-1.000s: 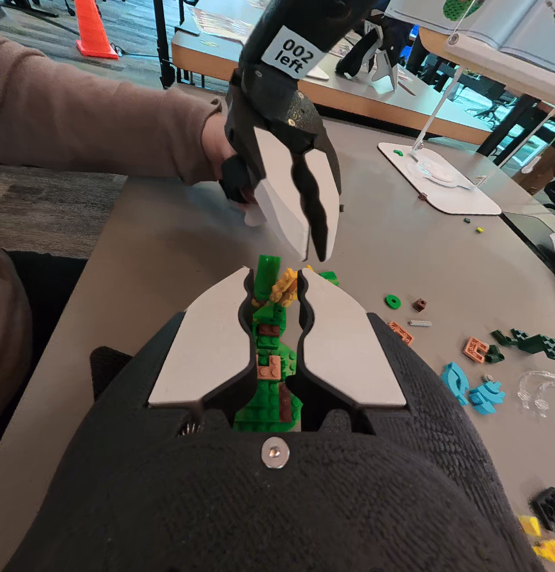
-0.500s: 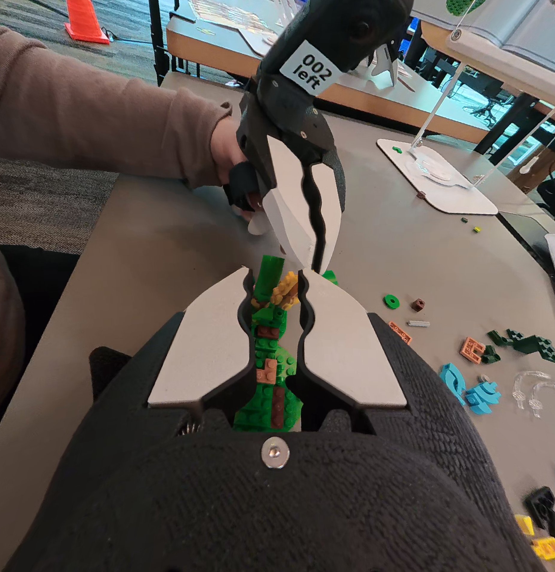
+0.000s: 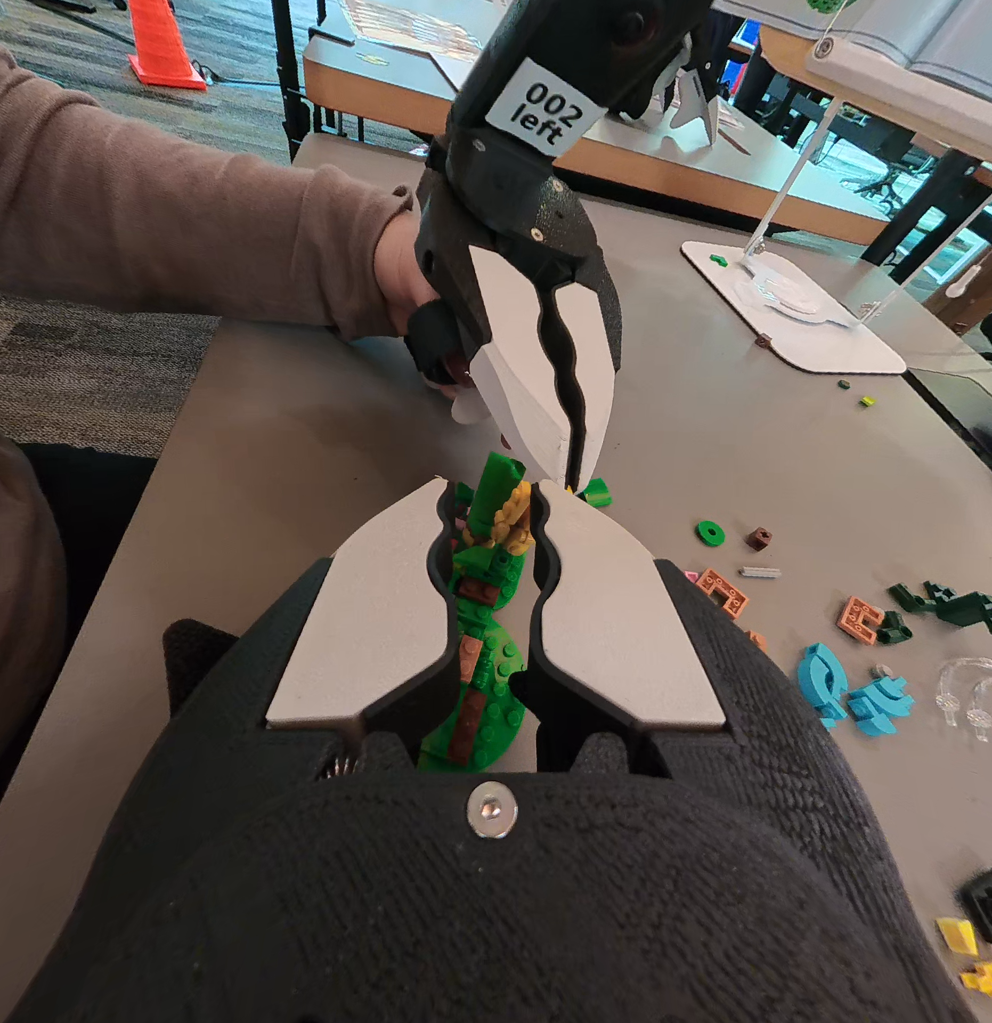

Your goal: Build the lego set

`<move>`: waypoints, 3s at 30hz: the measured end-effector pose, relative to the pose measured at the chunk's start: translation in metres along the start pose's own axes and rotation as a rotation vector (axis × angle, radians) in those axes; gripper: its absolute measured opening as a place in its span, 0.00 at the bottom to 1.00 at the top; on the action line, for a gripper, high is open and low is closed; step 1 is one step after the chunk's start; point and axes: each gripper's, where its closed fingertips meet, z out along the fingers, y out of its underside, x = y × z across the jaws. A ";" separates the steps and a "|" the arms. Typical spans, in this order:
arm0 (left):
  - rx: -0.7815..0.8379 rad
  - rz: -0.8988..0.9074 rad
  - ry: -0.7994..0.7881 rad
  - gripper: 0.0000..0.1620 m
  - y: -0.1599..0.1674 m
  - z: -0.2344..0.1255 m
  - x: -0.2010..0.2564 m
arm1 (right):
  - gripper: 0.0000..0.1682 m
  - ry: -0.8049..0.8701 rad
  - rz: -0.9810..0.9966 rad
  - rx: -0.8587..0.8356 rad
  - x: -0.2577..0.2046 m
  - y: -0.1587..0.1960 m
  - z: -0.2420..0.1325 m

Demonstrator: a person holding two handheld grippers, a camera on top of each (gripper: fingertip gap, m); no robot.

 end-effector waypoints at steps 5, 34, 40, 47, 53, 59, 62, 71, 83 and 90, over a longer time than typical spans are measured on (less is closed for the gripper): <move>-0.006 0.009 -0.013 0.01 0.000 0.001 0.001 | 0.14 -0.008 -0.011 0.004 -0.002 0.000 -0.001; -0.057 0.052 0.001 0.10 -0.005 -0.008 0.011 | 0.13 -0.011 0.192 -0.039 0.016 0.011 -0.005; -0.151 0.106 -0.030 0.09 0.000 -0.005 0.013 | 0.11 -0.047 0.208 -0.071 0.014 0.014 0.001; -0.170 0.129 -0.040 0.07 0.001 -0.007 0.014 | 0.10 -0.088 0.239 -0.033 0.015 0.007 -0.005; -0.180 0.128 -0.037 0.06 0.003 -0.009 0.017 | 0.10 -0.127 0.230 -0.068 0.017 0.008 0.000; -0.188 0.131 -0.033 0.05 0.008 -0.007 0.019 | 0.05 -0.169 0.211 -0.098 0.012 0.012 0.004; -0.168 0.147 -0.061 0.05 0.006 -0.007 0.018 | 0.05 -0.153 0.182 -0.094 0.012 0.012 0.004; -0.170 0.248 -0.168 0.16 -0.003 -0.005 0.016 | 0.04 -0.120 0.155 -0.083 0.012 0.012 0.003; -0.281 0.299 -0.146 0.11 0.005 0.001 0.009 | 0.04 -0.114 0.141 -0.075 0.012 0.013 0.002; -0.301 0.349 -0.155 0.10 0.005 0.001 0.010 | 0.04 -0.107 0.119 -0.082 0.012 0.013 0.002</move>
